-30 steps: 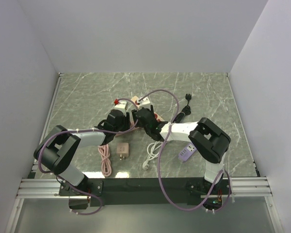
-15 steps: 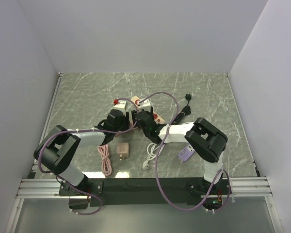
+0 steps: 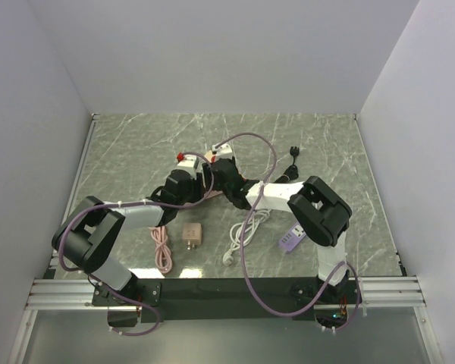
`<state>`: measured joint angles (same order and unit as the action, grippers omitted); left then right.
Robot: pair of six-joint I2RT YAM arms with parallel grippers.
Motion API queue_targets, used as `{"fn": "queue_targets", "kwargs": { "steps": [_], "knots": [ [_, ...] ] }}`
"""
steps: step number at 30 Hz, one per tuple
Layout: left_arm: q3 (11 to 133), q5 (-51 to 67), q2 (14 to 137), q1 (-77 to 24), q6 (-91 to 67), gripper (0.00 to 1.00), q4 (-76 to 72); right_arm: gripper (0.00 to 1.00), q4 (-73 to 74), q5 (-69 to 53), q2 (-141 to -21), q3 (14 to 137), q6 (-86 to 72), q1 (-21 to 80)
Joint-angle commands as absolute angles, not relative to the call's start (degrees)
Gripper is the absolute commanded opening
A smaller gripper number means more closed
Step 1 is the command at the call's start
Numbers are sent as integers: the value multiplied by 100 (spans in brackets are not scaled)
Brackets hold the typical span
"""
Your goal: Insert the plug
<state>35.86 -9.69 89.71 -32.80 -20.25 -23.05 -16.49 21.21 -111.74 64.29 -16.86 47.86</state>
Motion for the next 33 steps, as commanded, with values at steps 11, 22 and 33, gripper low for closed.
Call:
{"fn": "queue_targets", "kwargs": {
  "steps": [11, 22, 33],
  "knots": [
    [3076, -228, 7779, -3384, -2100, 62, -2391, 0, 9, 2065, -11549, 5766, -1995, 4394],
    [2637, -1000, 6707, -3384, -2338, 64, -2321, 4, 185, 2760, -10978, 5256, -2452, 4570],
    [2470, -1661, 6100, -3375, -2602, 75, -2074, 95, -202, 2215, -9546, 4931, -2101, 4755]
  ]
}}
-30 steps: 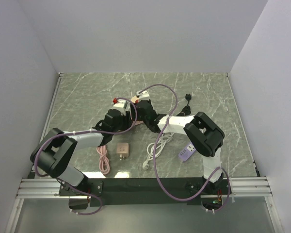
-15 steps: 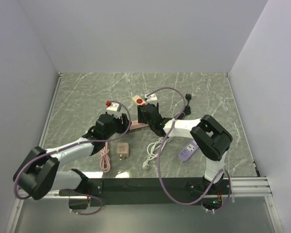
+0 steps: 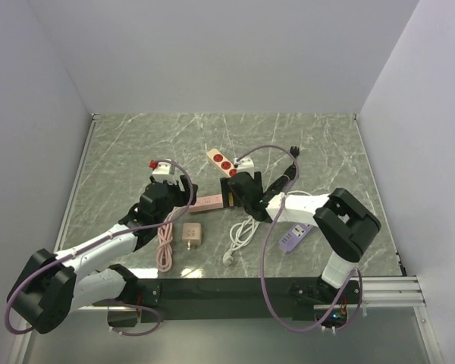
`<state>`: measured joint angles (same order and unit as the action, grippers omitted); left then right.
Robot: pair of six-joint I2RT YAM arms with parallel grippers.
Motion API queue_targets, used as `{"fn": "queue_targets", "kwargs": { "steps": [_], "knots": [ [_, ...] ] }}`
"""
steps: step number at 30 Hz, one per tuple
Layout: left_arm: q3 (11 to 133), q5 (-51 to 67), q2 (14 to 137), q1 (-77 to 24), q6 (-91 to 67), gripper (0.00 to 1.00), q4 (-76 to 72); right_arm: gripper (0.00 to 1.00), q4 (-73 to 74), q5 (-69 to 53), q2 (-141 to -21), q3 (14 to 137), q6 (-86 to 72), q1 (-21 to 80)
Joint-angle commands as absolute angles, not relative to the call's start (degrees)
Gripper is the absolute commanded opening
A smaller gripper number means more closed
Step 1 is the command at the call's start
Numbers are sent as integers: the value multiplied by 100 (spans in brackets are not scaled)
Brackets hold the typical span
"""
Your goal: Insert the plug
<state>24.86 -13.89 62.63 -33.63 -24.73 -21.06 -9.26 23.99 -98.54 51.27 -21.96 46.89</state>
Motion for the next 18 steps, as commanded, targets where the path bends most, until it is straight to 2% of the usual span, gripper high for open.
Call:
{"fn": "queue_targets", "kwargs": {
  "steps": [1, 5, 14, 18],
  "knots": [
    [2470, -1687, 6082, -3375, -2610, 76, -2048, 95, -220, 2232, -9441, 4913, -2057, 4772],
    [2452, -1775, 5994, -3375, -2628, 79, -1996, 96, -141, 2241, -9001, 4851, -2004, 4825],
    [2338, -1890, 5792, -3349, -2698, 81, -1951, 97, 553, 3217, -7902, 4860, -2118, 5782],
    [2285, -2056, 5661, -3322, -2838, 82, -1907, 97, 808, 2639, -7866, 5141, -2206, 5950]
  ]
}}
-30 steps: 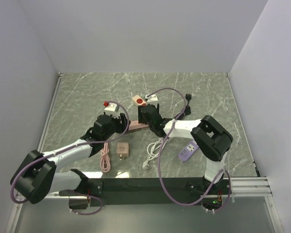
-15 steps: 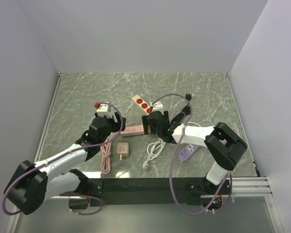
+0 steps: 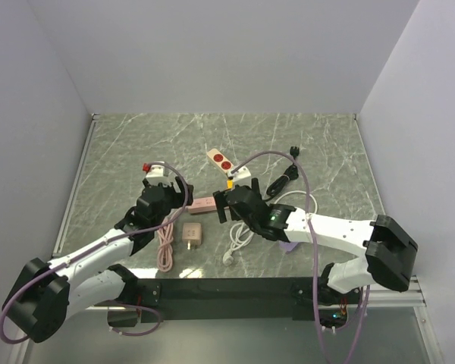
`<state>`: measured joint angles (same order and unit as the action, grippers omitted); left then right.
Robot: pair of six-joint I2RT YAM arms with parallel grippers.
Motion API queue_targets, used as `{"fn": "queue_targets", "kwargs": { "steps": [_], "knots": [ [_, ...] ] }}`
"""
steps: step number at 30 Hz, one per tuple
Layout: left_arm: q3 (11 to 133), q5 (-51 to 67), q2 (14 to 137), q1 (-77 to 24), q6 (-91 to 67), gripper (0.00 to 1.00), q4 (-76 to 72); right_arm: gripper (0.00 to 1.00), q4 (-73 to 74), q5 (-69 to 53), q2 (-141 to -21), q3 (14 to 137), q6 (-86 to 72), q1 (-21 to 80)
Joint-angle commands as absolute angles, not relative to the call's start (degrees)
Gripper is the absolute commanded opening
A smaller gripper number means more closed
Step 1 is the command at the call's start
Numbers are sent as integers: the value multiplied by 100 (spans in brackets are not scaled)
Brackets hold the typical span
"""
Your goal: Insert the plug
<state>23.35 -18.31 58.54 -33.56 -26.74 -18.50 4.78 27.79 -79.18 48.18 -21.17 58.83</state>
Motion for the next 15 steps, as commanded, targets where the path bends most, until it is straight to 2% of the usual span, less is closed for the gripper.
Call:
{"fn": "queue_targets", "kwargs": {
  "steps": [1, 5, 15],
  "knots": [
    [2268, -2109, 5617, -3305, -2882, 83, -1872, 97, 835, 2463, -7936, 5281, -2241, 5994],
    [2136, -2452, 5318, -3243, -3259, 85, -1749, 97, 739, 1759, -8593, 5668, -2496, 6319],
    [1793, -2988, 4659, -3164, -3841, 93, -1547, 96, 694, 1133, -9843, 6653, -3049, 6864]
  ]
}}
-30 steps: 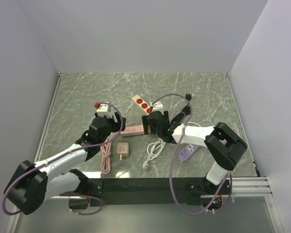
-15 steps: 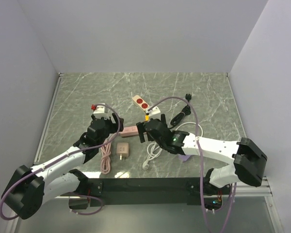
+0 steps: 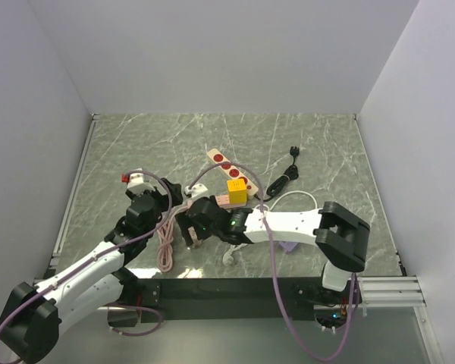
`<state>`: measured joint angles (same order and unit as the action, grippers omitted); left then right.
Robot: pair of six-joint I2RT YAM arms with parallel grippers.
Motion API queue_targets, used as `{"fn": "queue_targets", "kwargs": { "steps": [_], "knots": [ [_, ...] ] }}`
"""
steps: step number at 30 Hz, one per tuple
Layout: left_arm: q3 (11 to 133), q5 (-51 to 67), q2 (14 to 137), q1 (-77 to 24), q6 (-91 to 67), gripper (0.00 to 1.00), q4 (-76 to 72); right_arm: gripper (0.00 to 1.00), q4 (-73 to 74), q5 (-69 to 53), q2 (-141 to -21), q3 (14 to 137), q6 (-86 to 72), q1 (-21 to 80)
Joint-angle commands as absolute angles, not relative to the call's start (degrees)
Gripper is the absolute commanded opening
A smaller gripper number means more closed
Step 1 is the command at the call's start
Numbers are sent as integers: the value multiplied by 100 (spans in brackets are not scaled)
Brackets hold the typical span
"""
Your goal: Insert the plug
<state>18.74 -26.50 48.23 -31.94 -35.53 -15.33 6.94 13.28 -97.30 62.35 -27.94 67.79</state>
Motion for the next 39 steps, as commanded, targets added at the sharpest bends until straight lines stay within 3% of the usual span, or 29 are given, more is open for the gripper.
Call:
{"fn": "queue_targets", "kwargs": {
  "steps": [1, 13, 26, 28, 29, 31, 32, 33, 37, 39],
  "knots": [
    [1758, -3014, 4623, -3164, -3850, 93, -1547, 96, 773, 1108, -9922, 6784, -3050, 6890],
    [1644, -3032, 4439, -3155, -3841, 94, -1512, 95, 1888, 1300, -10916, 7839, -3190, 6952],
    [1591, -3102, 4342, -3155, -3788, 95, -1520, 90, 2153, 1591, -11206, 8042, -2997, 7022],
    [1591, -3120, 4342, -3164, -3779, 95, -1521, 81, 2040, 1486, -11259, 8042, -2909, 7014],
    [1591, -3129, 4324, -3155, -3771, 95, -1529, 69, 1978, 1442, -11267, 8033, -2840, 7014],
    [1582, -3190, 4289, -3155, -3753, 95, -1503, 58, 1820, 1267, -11285, 7972, -2786, 6979],
    [1573, -3217, 4246, -3155, -3753, 96, -1494, 46, 1785, 1257, -11276, 7946, -2760, 6909],
    [1573, -3243, 4219, -3155, -3744, 96, -1477, 40, 1706, 1257, -11250, 7841, -2760, 6873],
    [1529, -3296, 3965, -3138, -3657, 97, -1503, 4, 1258, 1108, -10522, 7226, -2698, 6470],
    [1486, -3095, 3859, -3120, -3525, 97, -1616, 0, 821, 792, -9997, 6797, -2558, 6092]
  ]
}}
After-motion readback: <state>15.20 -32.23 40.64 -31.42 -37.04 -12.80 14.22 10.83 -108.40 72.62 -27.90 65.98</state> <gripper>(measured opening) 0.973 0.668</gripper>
